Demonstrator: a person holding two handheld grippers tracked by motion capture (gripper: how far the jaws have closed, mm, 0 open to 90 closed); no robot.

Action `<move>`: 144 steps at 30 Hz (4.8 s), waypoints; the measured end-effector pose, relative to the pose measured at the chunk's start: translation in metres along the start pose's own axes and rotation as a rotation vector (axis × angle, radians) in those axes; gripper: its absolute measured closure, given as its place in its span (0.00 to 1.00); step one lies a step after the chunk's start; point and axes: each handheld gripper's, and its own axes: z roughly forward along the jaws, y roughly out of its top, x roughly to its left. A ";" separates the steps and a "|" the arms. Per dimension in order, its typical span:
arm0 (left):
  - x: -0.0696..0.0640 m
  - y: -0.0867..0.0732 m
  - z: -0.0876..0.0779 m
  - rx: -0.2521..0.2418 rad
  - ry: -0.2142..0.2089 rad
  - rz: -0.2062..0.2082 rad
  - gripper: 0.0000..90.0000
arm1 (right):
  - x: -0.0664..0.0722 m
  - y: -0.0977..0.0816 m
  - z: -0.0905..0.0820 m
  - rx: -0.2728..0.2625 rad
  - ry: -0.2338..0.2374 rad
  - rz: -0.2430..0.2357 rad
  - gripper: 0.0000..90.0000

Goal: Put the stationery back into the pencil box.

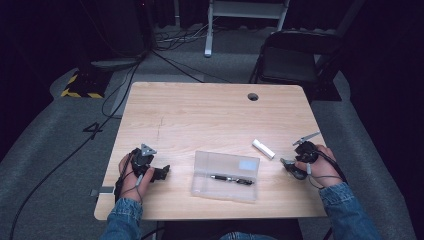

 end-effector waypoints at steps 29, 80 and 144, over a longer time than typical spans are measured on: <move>0.000 0.000 0.000 0.000 0.000 0.000 0.00 | 0.004 -0.001 -0.006 0.037 -0.003 0.010 0.58; -0.001 -0.001 0.000 -0.003 0.013 -0.011 0.00 | 0.053 0.032 -0.078 -0.255 0.103 -0.141 0.59; -0.001 -0.001 0.000 -0.003 0.012 -0.011 0.00 | 0.162 0.051 -0.040 -0.236 0.318 -0.490 0.59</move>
